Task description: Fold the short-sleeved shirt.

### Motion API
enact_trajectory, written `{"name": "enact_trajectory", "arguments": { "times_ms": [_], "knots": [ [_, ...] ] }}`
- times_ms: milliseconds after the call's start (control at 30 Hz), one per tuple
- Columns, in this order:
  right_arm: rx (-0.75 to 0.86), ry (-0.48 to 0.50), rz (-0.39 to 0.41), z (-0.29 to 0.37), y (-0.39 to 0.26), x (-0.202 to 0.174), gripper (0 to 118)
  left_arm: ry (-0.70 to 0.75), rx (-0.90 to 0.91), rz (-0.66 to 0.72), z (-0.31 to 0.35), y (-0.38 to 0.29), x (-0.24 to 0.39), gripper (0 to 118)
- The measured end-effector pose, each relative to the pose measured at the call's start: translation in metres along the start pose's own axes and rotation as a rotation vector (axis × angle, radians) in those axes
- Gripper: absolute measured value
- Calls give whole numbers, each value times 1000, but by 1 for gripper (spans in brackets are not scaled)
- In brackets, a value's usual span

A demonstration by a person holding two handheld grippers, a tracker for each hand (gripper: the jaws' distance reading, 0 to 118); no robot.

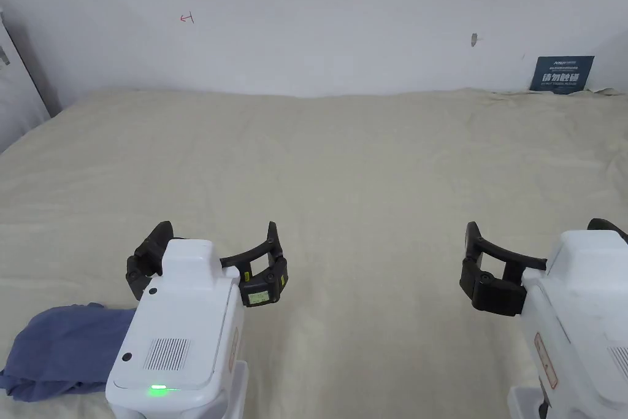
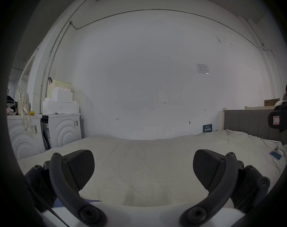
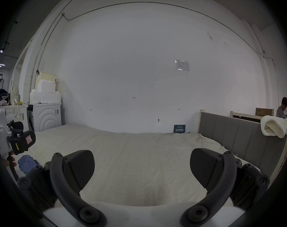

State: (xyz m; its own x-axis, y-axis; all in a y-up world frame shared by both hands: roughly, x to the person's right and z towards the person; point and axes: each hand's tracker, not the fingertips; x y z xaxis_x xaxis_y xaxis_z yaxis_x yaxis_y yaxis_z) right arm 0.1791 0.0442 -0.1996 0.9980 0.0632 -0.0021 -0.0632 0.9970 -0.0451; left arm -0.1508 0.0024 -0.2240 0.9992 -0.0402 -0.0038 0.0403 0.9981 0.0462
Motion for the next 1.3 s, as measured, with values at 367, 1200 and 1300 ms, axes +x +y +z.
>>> {"name": "enact_trajectory", "arguments": {
  "times_ms": [367,1200,1300],
  "knots": [
    [3,0,-4,1,1,0,116,5,-2,0,1,-1,-1,118],
    [4,1,-3,0,1,-1,116,7,-1,1,1,-1,-1,118],
    [5,-1,-1,0,1,-1,116,7,0,-1,2,0,-2,118]
  ]
}}
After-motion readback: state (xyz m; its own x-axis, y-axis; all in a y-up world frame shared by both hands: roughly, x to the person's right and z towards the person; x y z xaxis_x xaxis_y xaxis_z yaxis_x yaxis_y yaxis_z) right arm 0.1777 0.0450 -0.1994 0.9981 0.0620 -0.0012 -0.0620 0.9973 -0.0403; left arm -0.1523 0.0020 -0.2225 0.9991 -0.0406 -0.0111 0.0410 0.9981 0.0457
